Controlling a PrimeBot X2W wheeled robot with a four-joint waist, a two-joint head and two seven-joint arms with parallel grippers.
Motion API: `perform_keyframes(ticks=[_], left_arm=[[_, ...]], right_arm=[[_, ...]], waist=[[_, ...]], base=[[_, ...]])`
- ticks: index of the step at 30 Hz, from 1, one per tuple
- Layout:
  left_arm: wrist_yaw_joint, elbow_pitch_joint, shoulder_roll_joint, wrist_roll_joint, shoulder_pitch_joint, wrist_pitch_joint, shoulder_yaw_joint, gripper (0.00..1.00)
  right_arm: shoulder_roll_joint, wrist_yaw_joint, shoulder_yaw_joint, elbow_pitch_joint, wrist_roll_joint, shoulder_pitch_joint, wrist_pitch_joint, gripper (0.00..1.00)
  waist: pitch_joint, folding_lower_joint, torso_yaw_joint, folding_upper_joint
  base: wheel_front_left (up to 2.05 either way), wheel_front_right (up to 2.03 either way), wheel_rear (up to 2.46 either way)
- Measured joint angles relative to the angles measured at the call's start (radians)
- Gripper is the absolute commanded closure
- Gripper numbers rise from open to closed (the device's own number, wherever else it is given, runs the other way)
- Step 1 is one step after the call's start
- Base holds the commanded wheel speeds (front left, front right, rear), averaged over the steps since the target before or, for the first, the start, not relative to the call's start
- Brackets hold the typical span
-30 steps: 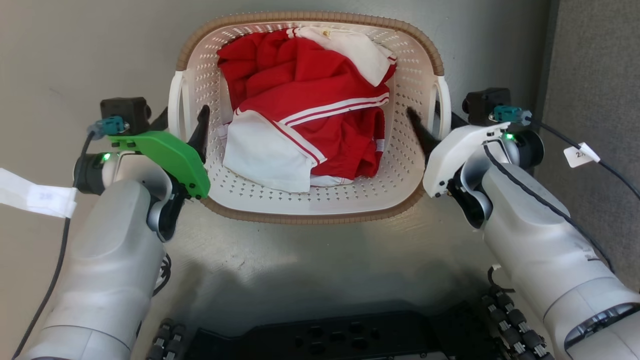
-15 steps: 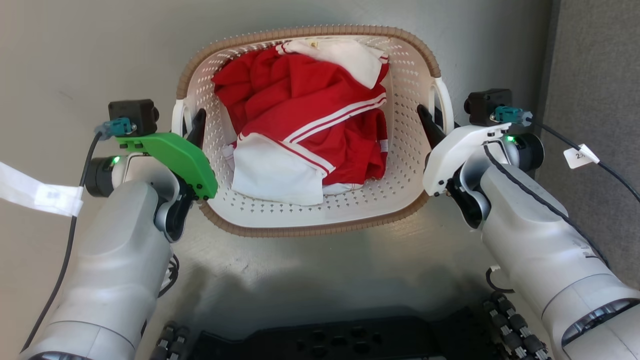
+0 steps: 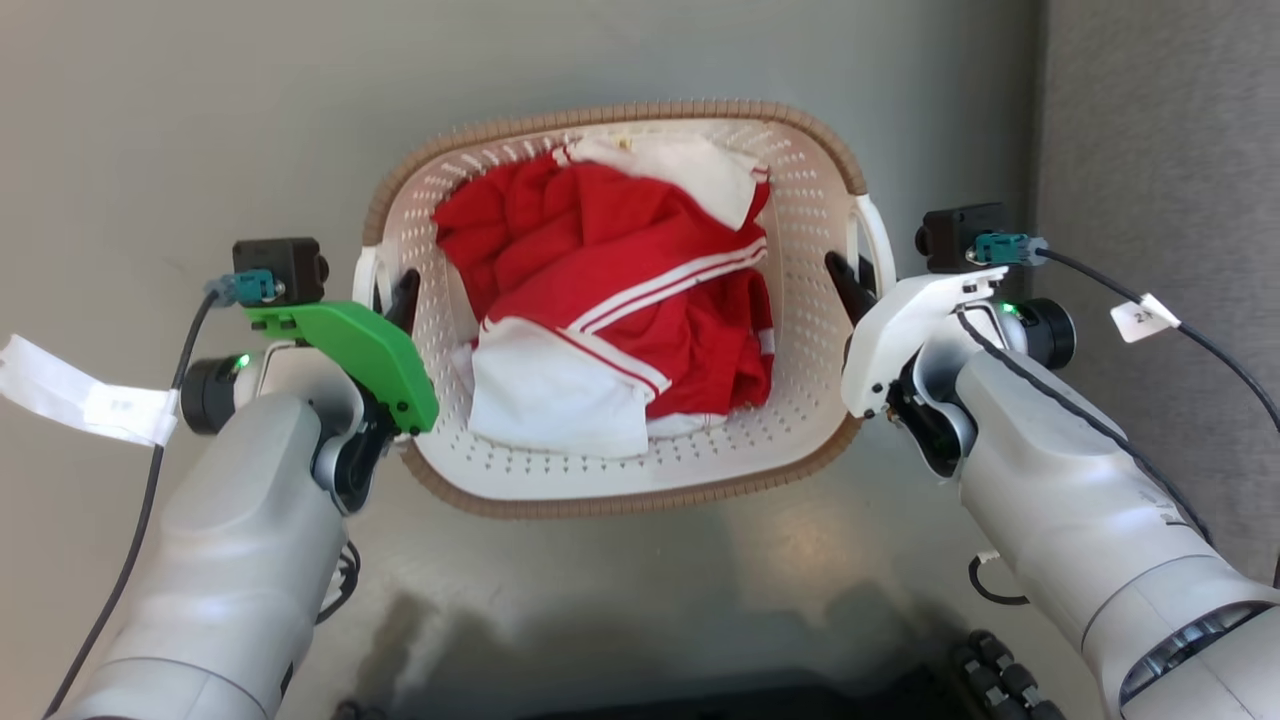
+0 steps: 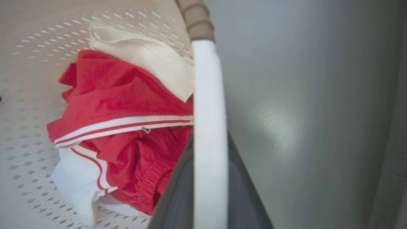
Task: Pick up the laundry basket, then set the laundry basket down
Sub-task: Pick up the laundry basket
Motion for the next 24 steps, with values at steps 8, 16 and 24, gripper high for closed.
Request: perform_keyframes(ticks=[8, 16, 24], left_arm=[[0.0, 0.014, 0.006, -0.07, 0.041, 0.073, -0.041, 1.0], [0.005, 0.031, 0.009, -0.118, 0.083, 0.171, -0.096, 1.0], [0.005, 0.034, 0.02, -0.154, 0.126, 0.202, -0.121, 1.0]], right_arm=[[-0.002, 0.007, 0.053, 0.017, 0.04, 0.007, 0.08, 1.0], [0.001, 0.007, 0.091, 0.043, 0.085, 0.036, 0.16, 1.0], [0.008, 0.009, 0.121, 0.047, 0.128, 0.078, 0.196, 1.0]], waist=[[-0.105, 0.0, -0.017, 0.0], [-0.231, 0.0, -0.038, 0.0], [-0.344, 0.0, -0.051, 0.0]], base=[[0.0, 0.0, 0.0], [0.0, 0.0, 0.0], [0.0, 0.0, 0.0]])
